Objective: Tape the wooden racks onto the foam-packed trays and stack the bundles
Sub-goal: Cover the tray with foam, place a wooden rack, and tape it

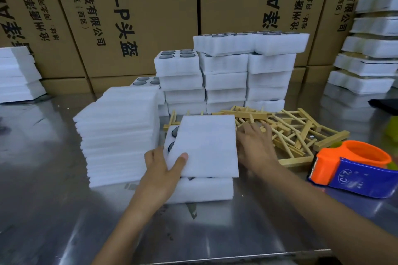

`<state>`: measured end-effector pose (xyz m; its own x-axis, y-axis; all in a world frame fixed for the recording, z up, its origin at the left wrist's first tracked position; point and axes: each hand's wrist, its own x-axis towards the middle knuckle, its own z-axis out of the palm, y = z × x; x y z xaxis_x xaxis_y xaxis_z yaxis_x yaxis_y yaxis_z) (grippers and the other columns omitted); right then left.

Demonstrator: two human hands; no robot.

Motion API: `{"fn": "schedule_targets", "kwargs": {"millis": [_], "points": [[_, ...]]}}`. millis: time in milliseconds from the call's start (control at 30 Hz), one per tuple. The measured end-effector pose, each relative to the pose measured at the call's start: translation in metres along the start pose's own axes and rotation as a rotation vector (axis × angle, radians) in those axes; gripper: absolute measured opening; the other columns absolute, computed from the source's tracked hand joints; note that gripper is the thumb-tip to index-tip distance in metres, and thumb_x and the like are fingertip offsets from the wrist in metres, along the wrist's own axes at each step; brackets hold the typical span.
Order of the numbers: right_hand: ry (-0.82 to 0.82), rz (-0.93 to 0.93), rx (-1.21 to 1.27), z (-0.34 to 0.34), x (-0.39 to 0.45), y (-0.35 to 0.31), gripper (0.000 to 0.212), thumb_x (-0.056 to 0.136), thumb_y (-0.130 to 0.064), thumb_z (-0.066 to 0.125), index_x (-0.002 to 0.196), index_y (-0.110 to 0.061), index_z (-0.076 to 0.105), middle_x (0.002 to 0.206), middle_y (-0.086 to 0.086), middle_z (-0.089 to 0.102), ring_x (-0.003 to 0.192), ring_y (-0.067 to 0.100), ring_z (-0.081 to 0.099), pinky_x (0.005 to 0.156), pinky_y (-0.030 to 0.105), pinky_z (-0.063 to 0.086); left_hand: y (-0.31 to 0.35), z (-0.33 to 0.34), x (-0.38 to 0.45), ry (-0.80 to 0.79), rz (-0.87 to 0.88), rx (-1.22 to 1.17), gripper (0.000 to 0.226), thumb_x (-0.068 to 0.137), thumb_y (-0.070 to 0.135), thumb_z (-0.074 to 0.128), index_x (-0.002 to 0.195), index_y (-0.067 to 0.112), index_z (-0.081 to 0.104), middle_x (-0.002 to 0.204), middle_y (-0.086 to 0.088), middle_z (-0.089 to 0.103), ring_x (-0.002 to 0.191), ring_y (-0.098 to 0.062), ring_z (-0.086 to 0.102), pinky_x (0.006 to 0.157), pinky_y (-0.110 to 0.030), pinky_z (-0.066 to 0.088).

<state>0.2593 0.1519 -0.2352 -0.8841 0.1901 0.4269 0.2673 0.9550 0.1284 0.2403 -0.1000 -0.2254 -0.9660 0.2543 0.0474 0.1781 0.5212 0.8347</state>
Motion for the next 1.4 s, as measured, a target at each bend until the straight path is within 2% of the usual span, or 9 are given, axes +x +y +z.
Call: {"fn": "schedule_targets", "kwargs": {"millis": [133,333,567,700,867,1000,1200,1300,1400], "points": [[-0.020,-0.052,-0.150,-0.019,0.005,0.024,0.043,0.077,-0.026,0.065,0.120,-0.030,0.062,0.122,0.000,0.050,0.124,0.023,0.041,0.117,0.055,0.005,-0.001,-0.001,0.000,-0.045,-0.077,-0.168,0.069,0.088,0.056,0.061,0.147,0.034,0.034,0.138,0.015,0.049,0.123,-0.015,0.051,0.099,-0.034,0.041],[0.202,0.046,-0.186,-0.054,0.005,0.065,0.040,0.073,-0.012,0.068,0.111,-0.025,0.065,0.103,0.004,0.050,0.105,0.027,0.050,0.107,0.052,0.020,-0.001,-0.004,-0.005,-0.069,-0.064,-0.316,0.009,0.093,0.036,0.063,0.101,0.040,0.066,0.103,0.016,0.071,0.100,-0.008,0.066,0.080,-0.026,0.050],[0.215,0.211,0.572,-0.103,0.008,0.048,0.012,0.085,-0.030,0.069,0.096,-0.026,0.065,0.088,-0.003,0.060,0.079,0.019,0.059,0.073,0.038,0.048,0.002,0.015,-0.022,-0.067,-0.141,-0.599,0.055,0.097,0.019,0.061,0.149,0.023,0.043,0.145,0.009,0.049,0.132,-0.015,0.050,0.116,-0.040,0.035],[0.104,0.212,0.729,-0.116,0.000,-0.005,0.016,0.077,-0.032,0.073,0.092,-0.031,0.068,0.071,-0.010,0.063,0.067,0.009,0.061,0.055,0.022,0.042,0.005,0.035,-0.035,0.029,-0.138,-0.658,0.056,0.098,0.021,0.059,0.149,0.033,0.041,0.143,0.016,0.047,0.133,-0.012,0.047,0.118,-0.039,0.032],[-0.102,0.104,0.624,-0.095,-0.014,-0.064,0.053,0.078,-0.030,0.067,0.129,-0.024,0.057,0.089,-0.002,0.070,0.098,0.021,0.064,0.077,0.027,0.048,0.010,0.041,-0.043,0.106,-0.085,-0.562,0.054,0.102,0.020,0.049,0.151,0.038,0.034,0.142,0.026,0.038,0.134,0.000,0.037,0.120,-0.031,0.025],[-0.072,0.119,0.699,-0.086,-0.018,-0.081,0.041,0.086,-0.042,0.059,0.124,-0.026,0.058,0.087,-0.004,0.070,0.097,0.021,0.062,0.081,0.034,0.050,0.012,0.041,-0.048,0.095,-0.033,-0.472,0.053,0.104,0.021,0.043,0.150,0.042,0.032,0.140,0.030,0.033,0.129,0.007,0.031,0.110,-0.019,0.023],[0.143,0.372,0.901,-0.076,-0.025,-0.034,0.030,0.094,-0.041,0.055,0.119,-0.025,0.061,0.109,-0.012,0.055,0.102,0.014,0.057,0.085,0.036,0.049,0.008,0.016,-0.017,-0.003,-0.084,-0.630,0.062,0.089,0.051,0.055,0.148,0.039,0.039,0.153,0.014,0.041,0.139,-0.011,0.041,0.118,-0.045,0.029],[-0.071,0.620,1.232,-0.067,-0.041,-0.020,0.040,0.098,-0.045,0.046,0.124,-0.018,0.058,0.111,-0.002,0.060,0.094,0.006,0.062,0.079,0.034,0.047,0.016,0.015,-0.002,-0.168,-0.113,-0.710,0.080,0.073,0.066,0.066,0.143,0.032,0.048,0.145,0.006,0.054,0.133,-0.018,0.051,0.113,-0.050,0.037],[-0.329,0.731,1.403,-0.053,-0.054,-0.023,0.045,0.094,-0.063,0.041,0.112,-0.031,0.067,0.113,-0.007,0.067,0.101,0.011,0.064,0.087,0.034,0.049,0.024,0.026,0.003,-0.274,-0.081,-0.717,0.052,0.080,0.057,0.070,0.128,0.040,0.061,0.124,0.011,0.069,0.117,-0.018,0.065,0.105,-0.048,0.047]]}}
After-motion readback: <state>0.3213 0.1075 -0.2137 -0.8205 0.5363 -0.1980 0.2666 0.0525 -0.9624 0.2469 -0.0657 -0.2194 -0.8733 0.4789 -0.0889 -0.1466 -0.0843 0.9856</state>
